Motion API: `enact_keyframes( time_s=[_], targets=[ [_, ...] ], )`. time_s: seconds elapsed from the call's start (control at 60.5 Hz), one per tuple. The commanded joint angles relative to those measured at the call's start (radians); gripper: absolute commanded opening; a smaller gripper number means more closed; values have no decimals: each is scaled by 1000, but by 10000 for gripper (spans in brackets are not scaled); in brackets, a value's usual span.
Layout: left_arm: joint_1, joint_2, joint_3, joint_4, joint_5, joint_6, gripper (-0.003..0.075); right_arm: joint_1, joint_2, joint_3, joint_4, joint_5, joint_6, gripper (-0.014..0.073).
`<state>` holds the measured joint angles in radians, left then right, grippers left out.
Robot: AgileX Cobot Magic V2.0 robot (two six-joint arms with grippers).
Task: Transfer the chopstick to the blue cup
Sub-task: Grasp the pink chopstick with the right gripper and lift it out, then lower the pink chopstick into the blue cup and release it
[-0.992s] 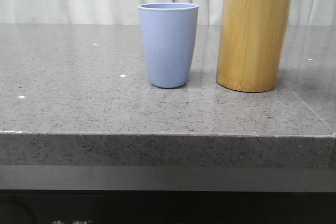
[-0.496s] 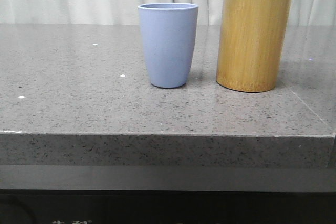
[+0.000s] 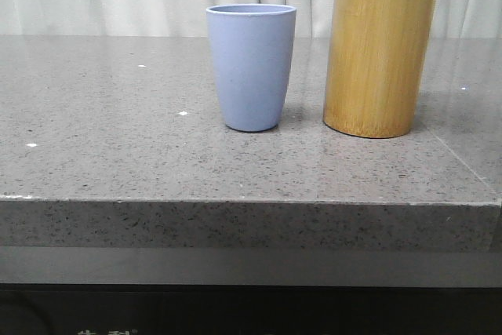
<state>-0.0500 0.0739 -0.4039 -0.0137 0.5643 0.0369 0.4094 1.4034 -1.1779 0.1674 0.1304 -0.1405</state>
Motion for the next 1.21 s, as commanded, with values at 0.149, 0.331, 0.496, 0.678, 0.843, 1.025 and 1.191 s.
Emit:
enact_keyframes(
  time_s=[0.149,0.331,0.496,0.678,0.843,1.025,1.191],
  targets=[
    [0,11,-23,-6,-86,-8,-19,-1,-200,-36,-7,-198,-12,-36],
    [0,11,-23,-6,-86,-8,-19,14,-263,-40,-7,-320,-12,-36],
    [0,11,-23,-6,-86,-8,-19,99,-237,-69,-7,-327,-12,-36],
    [0,11,-23,-6,-86,-8,-19,215,-142,-86,-7,-356,-12,-36],
    [0,11,-23,-6,-86,-8,-19,245,-16,-85,-7,-385,-12,-34],
    [0,11,-23,-6,-86,-8,-19,244,70,-83,-7,-365,-12,41],
    [0,11,-23,-6,-86,-8,-19,244,87,-83,-7,-351,-12,178]
  ],
)
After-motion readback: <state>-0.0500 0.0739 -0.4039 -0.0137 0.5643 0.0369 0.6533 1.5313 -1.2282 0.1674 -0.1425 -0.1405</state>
